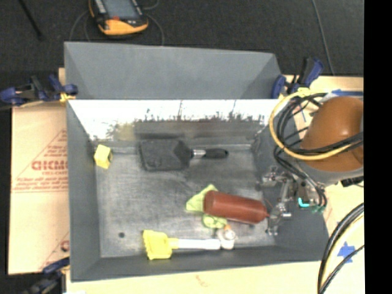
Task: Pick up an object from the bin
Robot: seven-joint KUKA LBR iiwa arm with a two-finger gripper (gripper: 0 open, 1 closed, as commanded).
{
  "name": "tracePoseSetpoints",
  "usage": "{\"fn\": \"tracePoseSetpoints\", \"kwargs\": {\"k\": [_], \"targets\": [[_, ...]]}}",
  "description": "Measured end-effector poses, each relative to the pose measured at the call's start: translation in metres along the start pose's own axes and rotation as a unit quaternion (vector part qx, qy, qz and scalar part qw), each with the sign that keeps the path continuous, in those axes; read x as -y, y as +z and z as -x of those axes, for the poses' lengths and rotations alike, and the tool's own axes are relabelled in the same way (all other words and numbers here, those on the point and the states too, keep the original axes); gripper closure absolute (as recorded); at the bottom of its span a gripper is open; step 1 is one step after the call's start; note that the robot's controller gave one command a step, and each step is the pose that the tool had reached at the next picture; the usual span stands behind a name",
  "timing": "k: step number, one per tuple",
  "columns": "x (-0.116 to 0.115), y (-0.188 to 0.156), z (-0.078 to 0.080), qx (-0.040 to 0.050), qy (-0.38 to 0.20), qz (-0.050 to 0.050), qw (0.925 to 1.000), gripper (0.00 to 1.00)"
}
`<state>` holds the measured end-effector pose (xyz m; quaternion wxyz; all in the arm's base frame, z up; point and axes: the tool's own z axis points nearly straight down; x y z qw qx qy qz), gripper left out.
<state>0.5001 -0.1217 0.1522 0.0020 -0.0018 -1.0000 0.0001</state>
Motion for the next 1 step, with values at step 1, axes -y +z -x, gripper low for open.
{"fn": "tracePoseSetpoints", "kwargs": {"k": [1], "targets": [[-0.0003, -0.0035, 0.0020, 0.0036, -0.002, -0.001, 1.0000, 0.00]]}}
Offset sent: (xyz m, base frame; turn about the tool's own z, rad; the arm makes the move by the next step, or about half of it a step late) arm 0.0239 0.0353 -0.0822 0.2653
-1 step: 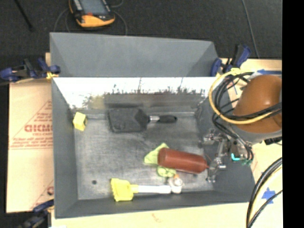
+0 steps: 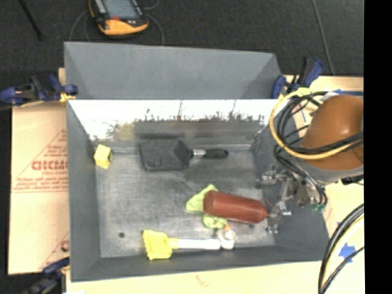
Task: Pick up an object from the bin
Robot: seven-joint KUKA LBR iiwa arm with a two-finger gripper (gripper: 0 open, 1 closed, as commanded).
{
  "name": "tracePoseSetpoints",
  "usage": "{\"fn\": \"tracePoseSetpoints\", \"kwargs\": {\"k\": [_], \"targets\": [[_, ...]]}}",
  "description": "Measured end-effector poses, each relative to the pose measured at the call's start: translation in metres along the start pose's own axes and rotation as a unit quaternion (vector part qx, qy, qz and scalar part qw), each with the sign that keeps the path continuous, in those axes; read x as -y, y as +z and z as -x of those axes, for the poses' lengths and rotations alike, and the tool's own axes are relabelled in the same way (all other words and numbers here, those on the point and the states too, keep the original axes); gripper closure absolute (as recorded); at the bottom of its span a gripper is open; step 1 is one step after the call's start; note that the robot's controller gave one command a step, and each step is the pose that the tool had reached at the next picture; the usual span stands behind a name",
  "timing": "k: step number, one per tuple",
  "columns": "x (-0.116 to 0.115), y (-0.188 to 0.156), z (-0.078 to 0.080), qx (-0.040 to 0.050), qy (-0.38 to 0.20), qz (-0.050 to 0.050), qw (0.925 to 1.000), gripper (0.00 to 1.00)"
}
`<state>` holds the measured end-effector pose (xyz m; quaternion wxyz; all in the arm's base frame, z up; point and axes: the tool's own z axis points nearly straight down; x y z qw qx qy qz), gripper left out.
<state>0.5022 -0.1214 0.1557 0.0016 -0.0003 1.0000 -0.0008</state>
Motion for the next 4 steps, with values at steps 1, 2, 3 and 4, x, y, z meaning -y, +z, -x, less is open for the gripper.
{"fn": "tracePoseSetpoints", "kwargs": {"k": [1, 2, 3, 4], "targets": [[-0.013, 0.034, 0.012, 0.0046, 0.063, 0.000, 0.9980, 0.00], [-0.027, 0.048, 0.010, -0.0037, 0.077, 0.001, 0.9971, 0.00], [-0.033, 0.012, 0.016, 0.0019, 0.050, 0.000, 0.9988, 0.00], [-0.035, 0.070, 0.024, 0.0007, 0.163, 0.001, 0.9865, 0.00]]}}
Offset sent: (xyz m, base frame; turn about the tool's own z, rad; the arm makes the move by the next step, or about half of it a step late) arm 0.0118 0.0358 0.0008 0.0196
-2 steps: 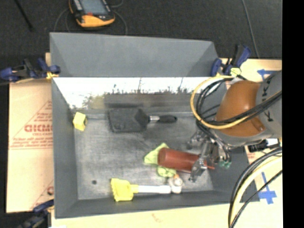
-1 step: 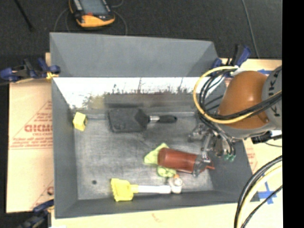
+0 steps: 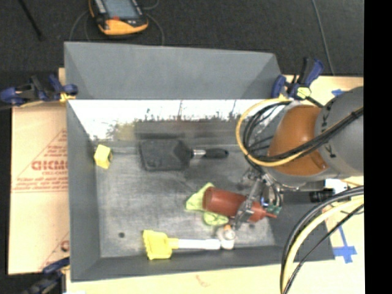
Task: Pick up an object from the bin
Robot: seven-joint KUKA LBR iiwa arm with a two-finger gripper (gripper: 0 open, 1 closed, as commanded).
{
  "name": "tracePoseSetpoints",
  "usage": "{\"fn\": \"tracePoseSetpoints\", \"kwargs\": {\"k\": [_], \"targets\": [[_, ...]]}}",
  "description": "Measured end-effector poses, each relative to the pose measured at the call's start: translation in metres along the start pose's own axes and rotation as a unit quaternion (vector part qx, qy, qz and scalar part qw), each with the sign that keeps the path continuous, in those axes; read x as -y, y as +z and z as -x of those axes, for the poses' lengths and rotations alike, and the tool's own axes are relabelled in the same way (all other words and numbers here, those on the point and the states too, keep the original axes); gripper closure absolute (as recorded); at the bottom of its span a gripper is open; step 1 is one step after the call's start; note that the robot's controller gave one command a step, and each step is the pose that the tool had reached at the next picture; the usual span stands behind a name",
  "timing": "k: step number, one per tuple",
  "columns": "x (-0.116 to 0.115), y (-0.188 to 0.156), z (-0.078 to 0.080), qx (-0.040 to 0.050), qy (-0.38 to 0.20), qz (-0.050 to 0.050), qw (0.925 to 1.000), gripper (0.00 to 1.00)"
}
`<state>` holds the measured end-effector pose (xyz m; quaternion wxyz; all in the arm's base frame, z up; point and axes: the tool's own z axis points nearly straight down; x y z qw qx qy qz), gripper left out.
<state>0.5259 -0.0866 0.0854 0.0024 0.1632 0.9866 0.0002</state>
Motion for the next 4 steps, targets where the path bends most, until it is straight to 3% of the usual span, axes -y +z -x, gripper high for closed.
{"fn": "tracePoseSetpoints", "kwargs": {"k": [1, 3, 4], "targets": [[-0.007, 0.012, -0.005, 0.0044, -0.067, -0.001, 0.9977, 1.00], [-0.006, 0.006, -0.007, 0.0003, -0.067, -0.001, 0.9977, 1.00], [-0.006, -0.014, -0.009, -0.0048, -0.068, -0.001, 0.9977, 1.00]]}}
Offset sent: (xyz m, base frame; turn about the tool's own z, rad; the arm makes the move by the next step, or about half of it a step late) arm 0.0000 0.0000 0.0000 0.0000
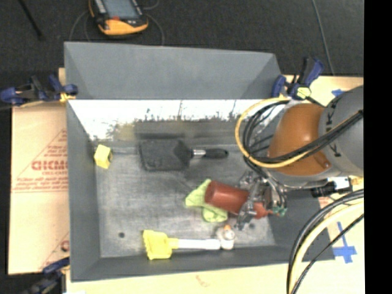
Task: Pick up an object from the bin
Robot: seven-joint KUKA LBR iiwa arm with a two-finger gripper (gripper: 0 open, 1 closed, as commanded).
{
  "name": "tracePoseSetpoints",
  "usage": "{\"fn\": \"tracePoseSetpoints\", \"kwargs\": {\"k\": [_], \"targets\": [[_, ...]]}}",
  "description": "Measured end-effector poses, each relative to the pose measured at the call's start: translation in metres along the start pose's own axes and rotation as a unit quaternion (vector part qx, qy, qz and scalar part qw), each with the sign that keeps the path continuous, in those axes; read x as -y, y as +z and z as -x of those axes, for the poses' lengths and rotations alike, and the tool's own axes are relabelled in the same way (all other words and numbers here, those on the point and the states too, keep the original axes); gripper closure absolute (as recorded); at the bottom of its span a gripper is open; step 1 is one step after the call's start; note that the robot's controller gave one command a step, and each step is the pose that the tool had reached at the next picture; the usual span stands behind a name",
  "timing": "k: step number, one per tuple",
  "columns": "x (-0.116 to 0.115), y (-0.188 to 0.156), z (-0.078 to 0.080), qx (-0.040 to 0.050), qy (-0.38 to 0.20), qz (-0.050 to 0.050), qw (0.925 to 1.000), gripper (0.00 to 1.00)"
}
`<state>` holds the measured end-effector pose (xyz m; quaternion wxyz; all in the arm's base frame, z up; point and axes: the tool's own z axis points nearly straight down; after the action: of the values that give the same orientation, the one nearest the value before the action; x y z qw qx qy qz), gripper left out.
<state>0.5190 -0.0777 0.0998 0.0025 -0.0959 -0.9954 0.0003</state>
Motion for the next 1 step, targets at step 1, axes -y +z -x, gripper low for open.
{"fn": "tracePoseSetpoints", "kwargs": {"k": [1], "targets": [[-0.0001, -0.0218, 0.0013, 0.0017, 0.000, 0.000, 1.0000, 1.00]]}}
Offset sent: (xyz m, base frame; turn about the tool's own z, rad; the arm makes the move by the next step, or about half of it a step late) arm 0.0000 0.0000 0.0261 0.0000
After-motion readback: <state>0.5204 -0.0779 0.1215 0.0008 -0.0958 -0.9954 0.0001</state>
